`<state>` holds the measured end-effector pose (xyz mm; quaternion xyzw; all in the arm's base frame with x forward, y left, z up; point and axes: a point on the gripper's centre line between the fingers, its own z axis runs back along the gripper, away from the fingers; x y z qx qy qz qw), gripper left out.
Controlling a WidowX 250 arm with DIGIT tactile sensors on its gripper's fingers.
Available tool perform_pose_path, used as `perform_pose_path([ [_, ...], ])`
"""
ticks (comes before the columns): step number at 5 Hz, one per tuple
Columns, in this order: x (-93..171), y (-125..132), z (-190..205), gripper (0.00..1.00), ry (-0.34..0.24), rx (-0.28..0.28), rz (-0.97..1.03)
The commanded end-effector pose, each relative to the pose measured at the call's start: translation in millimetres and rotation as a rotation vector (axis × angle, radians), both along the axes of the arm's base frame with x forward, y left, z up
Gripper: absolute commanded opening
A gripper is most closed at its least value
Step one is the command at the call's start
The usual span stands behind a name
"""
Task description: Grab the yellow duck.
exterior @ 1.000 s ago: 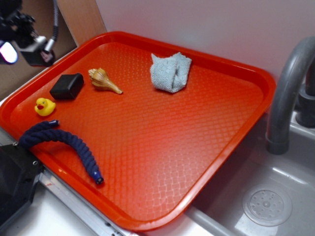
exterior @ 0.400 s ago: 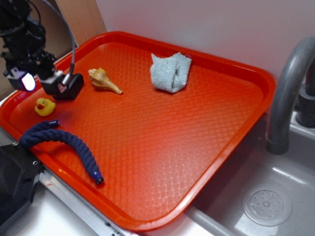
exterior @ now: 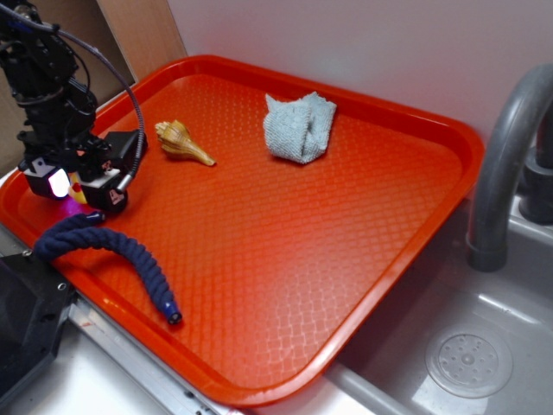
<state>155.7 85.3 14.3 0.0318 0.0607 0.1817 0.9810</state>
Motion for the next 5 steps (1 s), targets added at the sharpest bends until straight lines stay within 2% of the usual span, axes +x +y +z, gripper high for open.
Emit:
perform_pose_path([
  [1, -8, 1, -14, 0.0, 0.019, 0.022, 0.005],
  [3, -6, 3, -7, 0.0, 0.021, 0.021, -0.01],
  [4, 14, -8, 34, 0.0, -0.041, 0.049, 0.008],
  [5, 37, -26, 85, 0.0, -0.106, 0.018, 0.018],
])
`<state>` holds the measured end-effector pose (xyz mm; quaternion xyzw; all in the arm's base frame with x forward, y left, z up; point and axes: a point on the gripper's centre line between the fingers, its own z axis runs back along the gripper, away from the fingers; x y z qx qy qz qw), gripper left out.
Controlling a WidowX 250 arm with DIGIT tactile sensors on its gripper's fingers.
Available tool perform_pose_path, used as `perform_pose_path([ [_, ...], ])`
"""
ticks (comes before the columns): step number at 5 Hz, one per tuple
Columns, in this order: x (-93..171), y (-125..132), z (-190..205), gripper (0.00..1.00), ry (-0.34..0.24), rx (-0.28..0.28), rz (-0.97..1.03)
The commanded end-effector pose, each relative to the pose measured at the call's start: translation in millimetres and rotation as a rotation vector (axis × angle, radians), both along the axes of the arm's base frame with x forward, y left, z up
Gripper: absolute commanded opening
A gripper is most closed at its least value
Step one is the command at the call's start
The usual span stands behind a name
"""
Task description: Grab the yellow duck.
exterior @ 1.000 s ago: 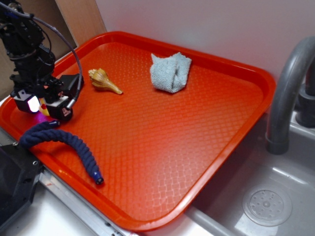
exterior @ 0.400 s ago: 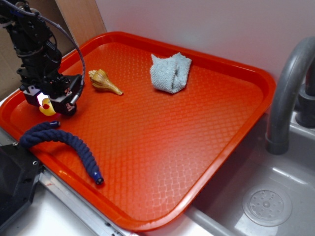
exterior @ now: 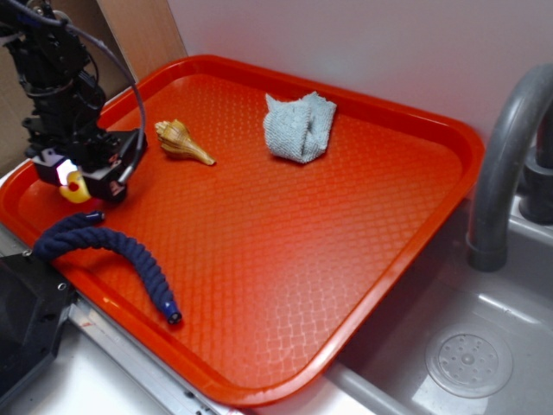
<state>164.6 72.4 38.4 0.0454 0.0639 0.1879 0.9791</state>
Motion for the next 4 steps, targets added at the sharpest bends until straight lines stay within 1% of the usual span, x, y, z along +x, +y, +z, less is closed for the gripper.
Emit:
perform_pose_path([
  [1, 37, -44, 113, 0.0, -0.189, -0.037, -0.021],
  [2, 36, -80, 166, 0.0, -0.288, -0.146, -0.109],
  [3, 36, -93, 206, 0.0, -0.328, -0.248, -0.162],
  [4, 43, -76, 160, 0.0, -0.215, -0.167, -0.117],
])
